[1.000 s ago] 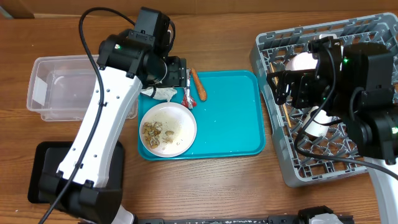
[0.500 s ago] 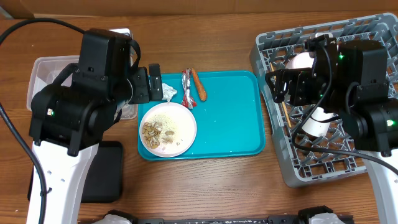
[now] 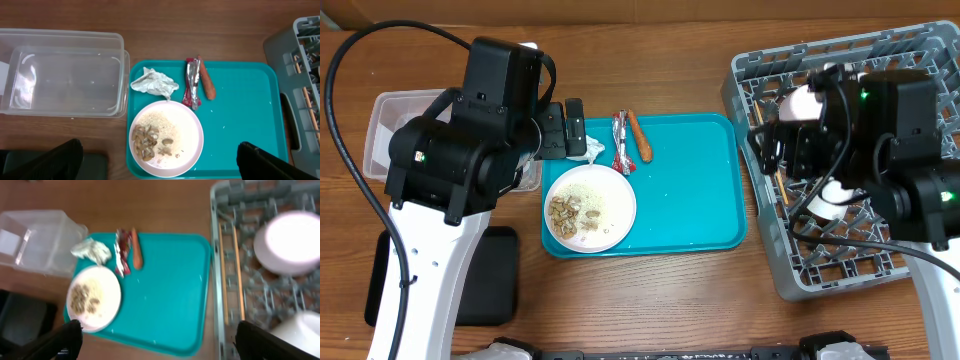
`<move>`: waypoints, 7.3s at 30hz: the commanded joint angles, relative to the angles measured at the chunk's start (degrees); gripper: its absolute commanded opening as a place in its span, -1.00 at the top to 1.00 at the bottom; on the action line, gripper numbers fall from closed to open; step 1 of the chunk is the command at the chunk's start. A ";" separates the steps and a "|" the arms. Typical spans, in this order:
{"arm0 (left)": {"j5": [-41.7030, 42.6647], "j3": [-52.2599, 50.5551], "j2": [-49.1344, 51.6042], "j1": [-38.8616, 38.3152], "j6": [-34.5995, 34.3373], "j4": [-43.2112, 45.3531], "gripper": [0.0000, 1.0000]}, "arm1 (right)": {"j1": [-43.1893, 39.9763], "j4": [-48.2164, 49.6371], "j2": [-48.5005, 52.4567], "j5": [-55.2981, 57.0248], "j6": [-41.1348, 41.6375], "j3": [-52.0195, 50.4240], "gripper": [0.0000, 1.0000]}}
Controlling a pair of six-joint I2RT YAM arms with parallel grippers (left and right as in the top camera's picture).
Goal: Sort waste into correct bins and load items into the dishwasher
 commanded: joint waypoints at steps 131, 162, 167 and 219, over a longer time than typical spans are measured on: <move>7.63 11.63 46.34 -9.68 -12.37 15.65 0.92 | 0.48 66.60 -71.34 0.72 -6.38 -88.67 -1.00; -2.14 -25.18 -3.87 16.92 -29.42 -14.93 0.91 | 0.48 66.60 -71.36 0.72 -6.38 -88.67 -1.00; 4.63 -42.71 -10.23 29.46 -29.81 -4.15 0.82 | 0.48 66.60 -71.36 0.74 -6.38 -88.67 -1.00; 11.41 -11.21 42.75 -4.37 -1.51 33.11 0.25 | 0.48 66.60 -71.36 0.72 -6.38 -88.67 -1.00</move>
